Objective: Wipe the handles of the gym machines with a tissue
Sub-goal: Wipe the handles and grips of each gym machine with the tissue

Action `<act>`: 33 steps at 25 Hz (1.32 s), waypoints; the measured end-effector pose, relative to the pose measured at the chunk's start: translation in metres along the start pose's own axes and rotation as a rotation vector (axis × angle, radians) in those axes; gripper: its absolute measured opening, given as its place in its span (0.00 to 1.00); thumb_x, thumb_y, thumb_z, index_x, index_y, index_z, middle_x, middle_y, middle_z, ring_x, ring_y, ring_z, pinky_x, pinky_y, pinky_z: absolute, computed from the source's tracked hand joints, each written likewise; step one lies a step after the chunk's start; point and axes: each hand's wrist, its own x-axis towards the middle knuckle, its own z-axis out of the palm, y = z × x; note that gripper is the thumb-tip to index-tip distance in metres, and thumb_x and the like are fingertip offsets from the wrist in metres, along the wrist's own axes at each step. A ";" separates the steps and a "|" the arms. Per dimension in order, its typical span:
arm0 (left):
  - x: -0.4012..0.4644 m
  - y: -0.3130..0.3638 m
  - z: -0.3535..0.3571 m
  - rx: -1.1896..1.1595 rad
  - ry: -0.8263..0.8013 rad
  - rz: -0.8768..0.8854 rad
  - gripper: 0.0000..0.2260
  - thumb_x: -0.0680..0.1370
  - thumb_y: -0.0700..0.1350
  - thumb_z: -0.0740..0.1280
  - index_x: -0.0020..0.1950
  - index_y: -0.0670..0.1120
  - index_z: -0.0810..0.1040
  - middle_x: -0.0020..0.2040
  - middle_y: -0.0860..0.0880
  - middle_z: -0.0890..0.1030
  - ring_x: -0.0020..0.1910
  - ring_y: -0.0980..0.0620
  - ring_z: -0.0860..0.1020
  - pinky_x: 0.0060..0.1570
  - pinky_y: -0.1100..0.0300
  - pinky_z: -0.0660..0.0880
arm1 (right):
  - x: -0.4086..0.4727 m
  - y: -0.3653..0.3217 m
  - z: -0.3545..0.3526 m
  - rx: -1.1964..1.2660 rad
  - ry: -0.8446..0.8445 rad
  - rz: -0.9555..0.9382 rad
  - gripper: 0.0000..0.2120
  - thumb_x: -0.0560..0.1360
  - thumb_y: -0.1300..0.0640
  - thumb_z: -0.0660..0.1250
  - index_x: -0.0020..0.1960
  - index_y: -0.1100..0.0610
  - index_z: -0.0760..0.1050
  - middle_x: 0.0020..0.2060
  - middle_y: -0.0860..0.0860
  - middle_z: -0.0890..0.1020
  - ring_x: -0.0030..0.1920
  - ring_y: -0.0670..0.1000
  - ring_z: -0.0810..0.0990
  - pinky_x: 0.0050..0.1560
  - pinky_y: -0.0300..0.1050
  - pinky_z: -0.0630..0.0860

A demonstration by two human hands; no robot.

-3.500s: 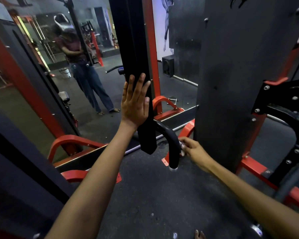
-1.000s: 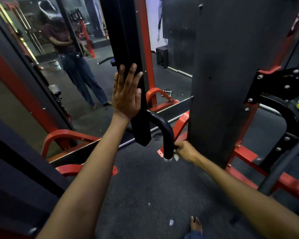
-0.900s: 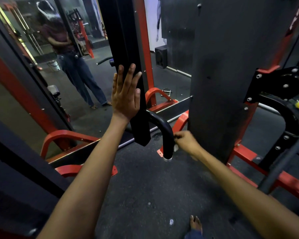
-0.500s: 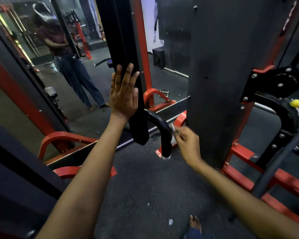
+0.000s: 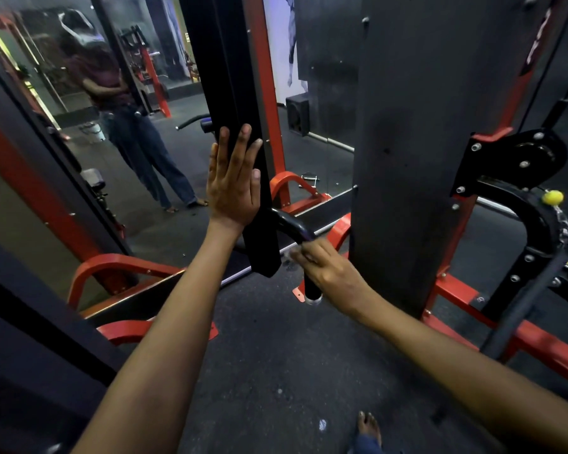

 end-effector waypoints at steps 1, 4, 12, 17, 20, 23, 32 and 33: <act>0.001 -0.001 0.001 0.009 -0.001 0.000 0.21 0.79 0.40 0.58 0.72 0.42 0.68 0.74 0.44 0.63 0.78 0.54 0.44 0.76 0.51 0.48 | 0.010 -0.002 0.003 -0.028 0.028 0.022 0.13 0.80 0.62 0.57 0.53 0.67 0.79 0.46 0.55 0.77 0.47 0.52 0.73 0.40 0.40 0.76; -0.003 0.000 0.001 0.030 -0.028 0.023 0.21 0.79 0.41 0.58 0.73 0.43 0.67 0.74 0.44 0.62 0.78 0.54 0.44 0.76 0.51 0.48 | -0.018 -0.010 0.024 -0.144 -0.085 -0.054 0.10 0.72 0.65 0.60 0.37 0.62 0.79 0.36 0.53 0.77 0.41 0.51 0.66 0.31 0.42 0.72; 0.001 0.004 0.007 0.024 -0.066 0.012 0.21 0.80 0.40 0.58 0.73 0.43 0.66 0.74 0.41 0.63 0.78 0.47 0.50 0.76 0.50 0.47 | -0.003 -0.013 0.040 -0.298 -0.285 -0.055 0.13 0.64 0.63 0.55 0.29 0.61 0.78 0.30 0.54 0.77 0.41 0.55 0.71 0.36 0.43 0.69; 0.001 0.012 0.012 -0.006 -0.051 -0.024 0.23 0.78 0.36 0.59 0.74 0.42 0.62 0.80 0.55 0.47 0.78 0.55 0.40 0.76 0.48 0.49 | -0.088 0.012 0.031 -0.030 -0.154 0.176 0.11 0.67 0.69 0.67 0.48 0.61 0.81 0.42 0.53 0.80 0.46 0.51 0.69 0.44 0.38 0.72; 0.002 0.017 0.013 -0.022 -0.026 -0.075 0.25 0.78 0.34 0.59 0.74 0.43 0.59 0.78 0.61 0.39 0.77 0.55 0.39 0.75 0.46 0.49 | -0.033 0.027 0.004 0.260 0.223 0.709 0.17 0.69 0.74 0.67 0.55 0.60 0.80 0.47 0.50 0.79 0.47 0.48 0.75 0.50 0.30 0.70; -0.002 0.020 0.013 -0.024 -0.046 -0.086 0.23 0.80 0.37 0.59 0.75 0.43 0.59 0.78 0.62 0.38 0.77 0.56 0.39 0.76 0.47 0.48 | 0.003 0.008 -0.006 0.471 0.335 0.626 0.15 0.71 0.72 0.63 0.54 0.63 0.80 0.50 0.48 0.76 0.51 0.43 0.75 0.55 0.31 0.72; 0.001 0.019 0.012 -0.024 -0.080 -0.116 0.21 0.81 0.40 0.58 0.75 0.43 0.60 0.79 0.51 0.49 0.77 0.56 0.38 0.76 0.51 0.46 | -0.002 0.007 0.008 0.509 0.452 0.747 0.14 0.70 0.75 0.64 0.50 0.64 0.81 0.46 0.49 0.78 0.47 0.43 0.77 0.49 0.33 0.74; -0.002 0.019 0.012 -0.026 -0.078 -0.118 0.21 0.81 0.39 0.58 0.74 0.42 0.60 0.78 0.49 0.52 0.77 0.56 0.38 0.76 0.50 0.46 | 0.000 0.007 0.009 0.544 0.474 0.748 0.13 0.71 0.74 0.65 0.51 0.63 0.80 0.46 0.47 0.78 0.47 0.43 0.78 0.49 0.34 0.74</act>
